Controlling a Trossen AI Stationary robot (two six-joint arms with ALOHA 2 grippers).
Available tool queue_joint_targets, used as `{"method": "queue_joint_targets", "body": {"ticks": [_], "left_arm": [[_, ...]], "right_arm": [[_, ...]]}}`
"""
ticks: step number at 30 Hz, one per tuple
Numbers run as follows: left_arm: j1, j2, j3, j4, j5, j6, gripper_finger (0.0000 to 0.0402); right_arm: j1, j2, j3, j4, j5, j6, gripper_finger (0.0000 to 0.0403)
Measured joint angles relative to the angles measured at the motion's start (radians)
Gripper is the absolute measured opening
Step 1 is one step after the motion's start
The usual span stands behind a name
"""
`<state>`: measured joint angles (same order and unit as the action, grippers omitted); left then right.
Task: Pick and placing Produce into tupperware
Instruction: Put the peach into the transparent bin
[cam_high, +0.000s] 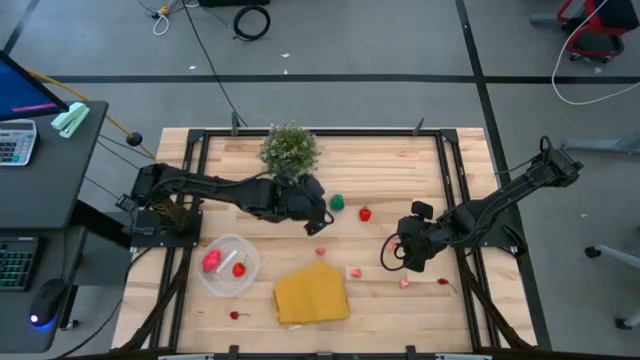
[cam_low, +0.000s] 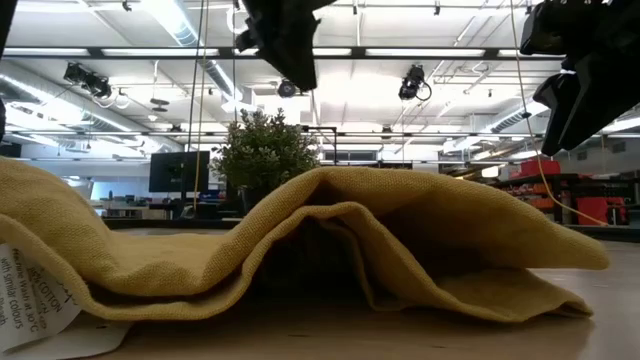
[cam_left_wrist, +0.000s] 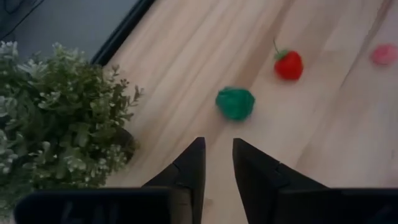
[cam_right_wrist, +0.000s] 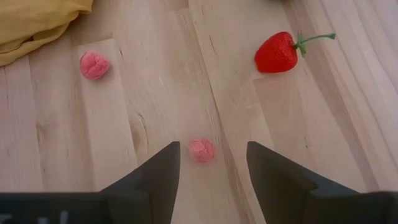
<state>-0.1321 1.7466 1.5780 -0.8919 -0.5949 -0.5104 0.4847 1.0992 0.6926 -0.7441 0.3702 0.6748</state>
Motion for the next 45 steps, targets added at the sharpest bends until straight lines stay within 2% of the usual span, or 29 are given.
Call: {"method": "queue_joint_targets", "body": {"ticks": [6,9,16,21,31,38,45], "left_arm": [[-0.013,0.000,0.000,0.028,0.001,-0.074,0.0068],[-0.029,0.000,0.000,0.025,0.001,-0.036,0.0067],[-0.086,0.000,0.000,0.026,0.004,-0.020,0.0090],[-0.115,0.000,0.000,0.026,0.004,-0.020,0.0105],[-0.148,0.000,0.000,0.026,0.002,-0.026,0.0094],[-0.154,0.000,0.000,0.026,0.002,-0.026,0.0091],[-0.154,0.000,0.000,0.026,0.002,-0.027,0.0090]], "right_arm": [[0.000,0.000,0.000,0.001,0.000,-0.022,0.0193],[0.000,0.000,0.000,0.001,-0.002,-0.027,0.0194],[0.000,0.000,0.000,0.061,-0.027,-0.149,0.0200],[0.000,0.018,0.000,0.133,-0.054,-0.156,0.0212],[-0.045,0.227,0.000,0.142,-0.055,-0.110,0.0213],[-0.072,0.352,0.000,0.142,-0.098,-0.065,0.0213],[-0.097,0.418,0.000,0.143,-0.119,-0.039,0.0213]]}}
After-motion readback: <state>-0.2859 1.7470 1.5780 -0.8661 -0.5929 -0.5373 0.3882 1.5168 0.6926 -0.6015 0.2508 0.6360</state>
